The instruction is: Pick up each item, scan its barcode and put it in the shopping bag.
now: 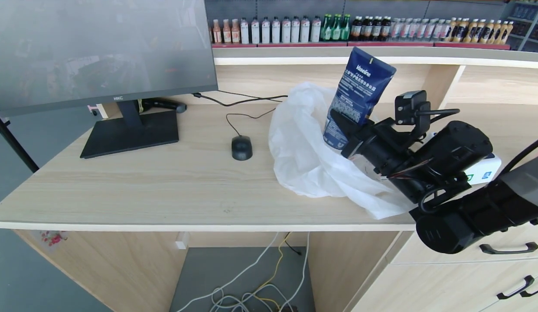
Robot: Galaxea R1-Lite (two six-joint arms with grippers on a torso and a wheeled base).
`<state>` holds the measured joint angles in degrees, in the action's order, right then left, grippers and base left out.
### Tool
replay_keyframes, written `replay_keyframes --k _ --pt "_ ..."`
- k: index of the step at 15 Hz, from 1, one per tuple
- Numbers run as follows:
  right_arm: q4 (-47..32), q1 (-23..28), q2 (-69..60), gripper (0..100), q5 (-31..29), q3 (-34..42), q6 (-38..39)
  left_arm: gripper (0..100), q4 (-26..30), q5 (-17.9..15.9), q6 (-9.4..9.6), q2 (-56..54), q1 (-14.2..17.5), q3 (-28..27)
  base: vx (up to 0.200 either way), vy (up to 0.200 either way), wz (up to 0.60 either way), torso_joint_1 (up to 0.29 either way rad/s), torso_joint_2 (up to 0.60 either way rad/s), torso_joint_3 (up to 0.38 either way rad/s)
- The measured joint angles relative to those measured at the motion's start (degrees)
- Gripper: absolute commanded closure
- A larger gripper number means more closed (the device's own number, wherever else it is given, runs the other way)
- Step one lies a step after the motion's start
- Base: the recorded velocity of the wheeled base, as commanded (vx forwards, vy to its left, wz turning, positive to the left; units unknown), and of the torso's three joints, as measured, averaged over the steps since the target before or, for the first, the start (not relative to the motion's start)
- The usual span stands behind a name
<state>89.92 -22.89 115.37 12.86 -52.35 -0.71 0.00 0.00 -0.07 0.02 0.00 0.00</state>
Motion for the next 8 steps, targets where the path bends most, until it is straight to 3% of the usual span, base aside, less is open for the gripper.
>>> replay_keyframes --k 8 --pt "0.00 -0.80 0.17 100 1.43 2.22 -0.16 0 0.00 0.00 0.00 0.00 -0.02 0.00 0.000 0.000 0.00 0.000 0.00 0.000"
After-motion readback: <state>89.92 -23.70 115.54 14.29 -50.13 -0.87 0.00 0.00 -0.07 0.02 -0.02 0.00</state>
